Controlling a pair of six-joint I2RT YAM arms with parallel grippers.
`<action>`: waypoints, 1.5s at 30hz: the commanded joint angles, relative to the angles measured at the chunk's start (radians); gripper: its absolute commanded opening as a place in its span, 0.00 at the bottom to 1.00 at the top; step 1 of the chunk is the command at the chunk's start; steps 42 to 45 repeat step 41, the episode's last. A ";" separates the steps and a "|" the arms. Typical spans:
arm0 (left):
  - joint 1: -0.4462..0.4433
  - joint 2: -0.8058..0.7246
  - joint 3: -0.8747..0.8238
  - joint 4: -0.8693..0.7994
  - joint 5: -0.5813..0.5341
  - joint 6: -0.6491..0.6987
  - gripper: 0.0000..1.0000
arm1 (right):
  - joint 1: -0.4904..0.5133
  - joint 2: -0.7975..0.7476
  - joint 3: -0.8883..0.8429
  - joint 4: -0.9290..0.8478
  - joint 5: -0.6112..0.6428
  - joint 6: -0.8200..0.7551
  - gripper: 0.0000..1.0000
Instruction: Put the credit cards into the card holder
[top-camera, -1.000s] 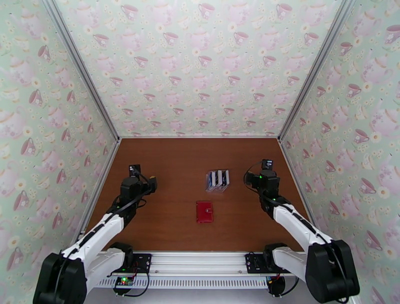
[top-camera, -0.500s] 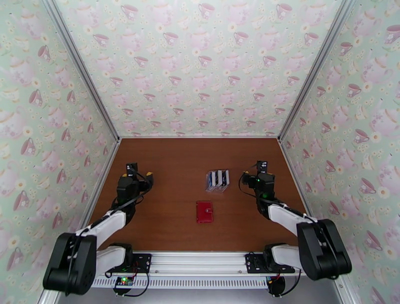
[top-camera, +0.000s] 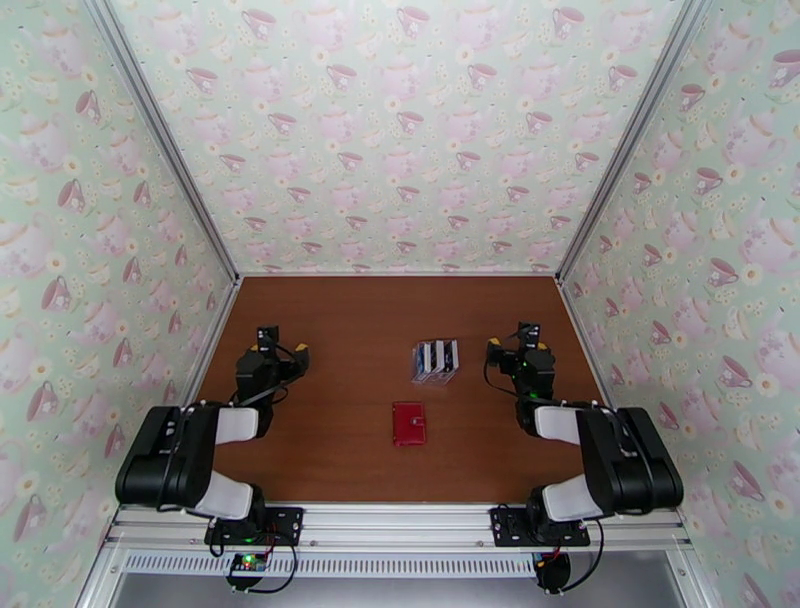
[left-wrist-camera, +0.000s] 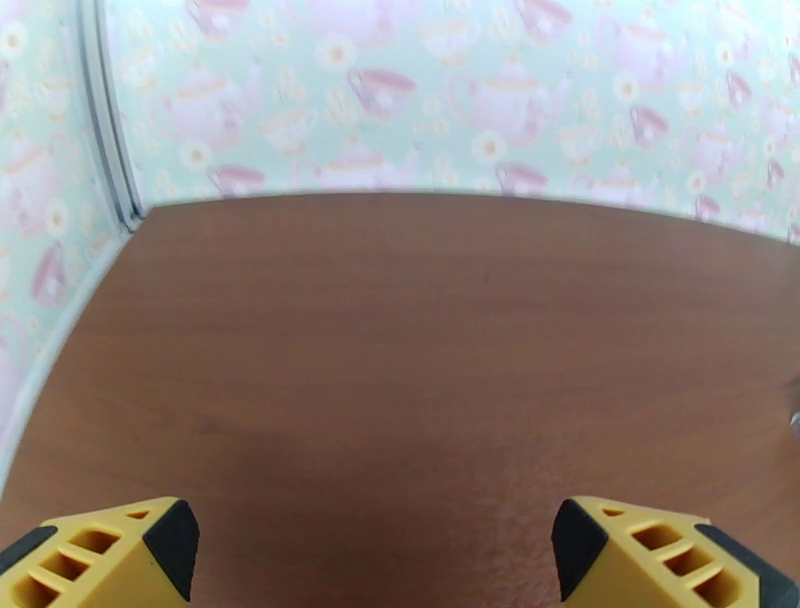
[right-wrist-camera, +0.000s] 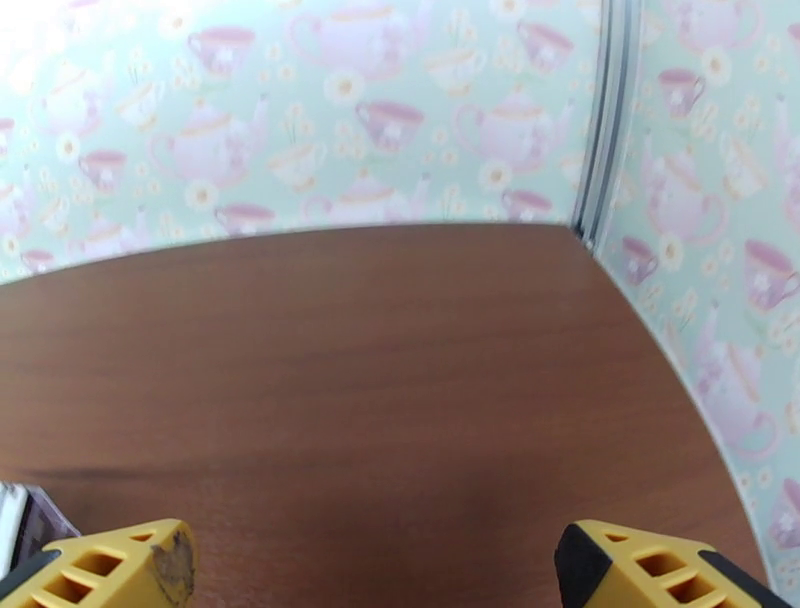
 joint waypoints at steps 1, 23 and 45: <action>0.005 0.002 0.024 0.036 0.030 0.017 1.00 | -0.009 0.016 0.019 0.030 -0.066 0.009 1.00; 0.003 0.025 -0.006 0.113 0.026 0.013 1.00 | -0.009 0.018 0.019 0.036 -0.067 0.005 1.00; -0.004 0.026 -0.005 0.109 0.020 0.021 1.00 | -0.009 0.019 0.017 0.036 -0.067 0.004 1.00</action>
